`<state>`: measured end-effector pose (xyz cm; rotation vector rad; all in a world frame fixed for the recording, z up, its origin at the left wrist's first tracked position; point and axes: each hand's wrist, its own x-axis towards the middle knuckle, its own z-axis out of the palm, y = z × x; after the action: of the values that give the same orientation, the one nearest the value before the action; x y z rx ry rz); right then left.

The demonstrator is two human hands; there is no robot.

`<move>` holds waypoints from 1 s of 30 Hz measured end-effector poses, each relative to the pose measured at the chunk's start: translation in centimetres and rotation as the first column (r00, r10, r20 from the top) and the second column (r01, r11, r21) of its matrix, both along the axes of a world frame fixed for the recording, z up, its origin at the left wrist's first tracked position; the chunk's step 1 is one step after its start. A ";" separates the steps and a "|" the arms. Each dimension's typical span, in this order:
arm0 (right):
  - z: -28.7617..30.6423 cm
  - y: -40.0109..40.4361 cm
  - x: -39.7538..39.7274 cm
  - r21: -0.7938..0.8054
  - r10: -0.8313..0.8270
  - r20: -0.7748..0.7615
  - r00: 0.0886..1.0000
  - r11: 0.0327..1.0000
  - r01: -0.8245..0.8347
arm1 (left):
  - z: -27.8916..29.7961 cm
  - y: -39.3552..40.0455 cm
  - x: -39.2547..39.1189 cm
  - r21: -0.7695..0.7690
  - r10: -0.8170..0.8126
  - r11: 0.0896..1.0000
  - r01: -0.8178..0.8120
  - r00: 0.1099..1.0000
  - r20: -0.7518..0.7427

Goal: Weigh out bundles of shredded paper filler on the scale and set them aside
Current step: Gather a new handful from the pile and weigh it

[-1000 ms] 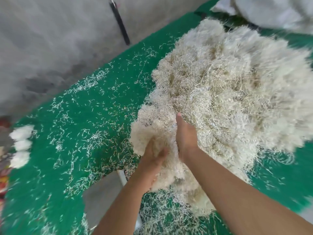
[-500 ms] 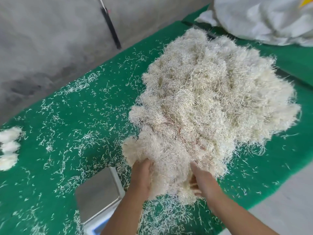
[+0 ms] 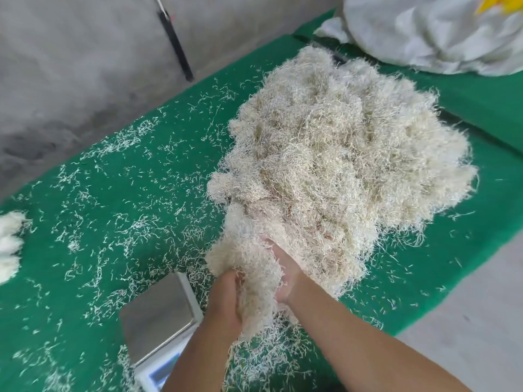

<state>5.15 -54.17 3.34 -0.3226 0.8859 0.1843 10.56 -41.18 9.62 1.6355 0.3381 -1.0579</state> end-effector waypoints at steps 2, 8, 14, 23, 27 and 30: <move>0.4 -1.0 1.3 -0.088 -0.029 -0.002 1.000 0.996 0.028 | 0.5 -0.6 0.1 0.060 0.049 0.997 -0.052 0.997 0.055; 0.5 -5.4 4.3 -0.331 0.031 -0.067 0.997 0.942 -0.051 | 0.6 -4.3 -1.0 0.272 -0.159 0.959 0.085 0.952 0.262; 2.5 -12.9 4.5 -0.392 -0.177 -0.141 0.974 0.913 0.110 | 0.5 -5.7 -2.1 0.262 -0.085 0.965 0.013 0.960 0.268; 0.6 -15.7 3.9 -0.727 0.195 -0.266 0.944 0.603 -0.329 | -3.8 5.6 -2.8 0.388 0.113 0.907 -0.162 0.983 0.147; -0.2 -11.0 1.5 -0.670 0.274 -0.282 0.919 0.629 -0.393 | -2.4 5.6 -2.6 0.263 0.004 0.963 -0.052 0.984 0.177; 0.9 -8.0 -1.3 -0.630 0.274 -0.174 0.946 0.707 -0.320 | -1.4 5.1 -3.1 0.165 -0.060 0.986 0.035 0.987 0.148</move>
<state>3.83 -62.20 4.24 -1.1352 0.9426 0.1797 7.43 -36.08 8.27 1.8668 0.2908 -0.9533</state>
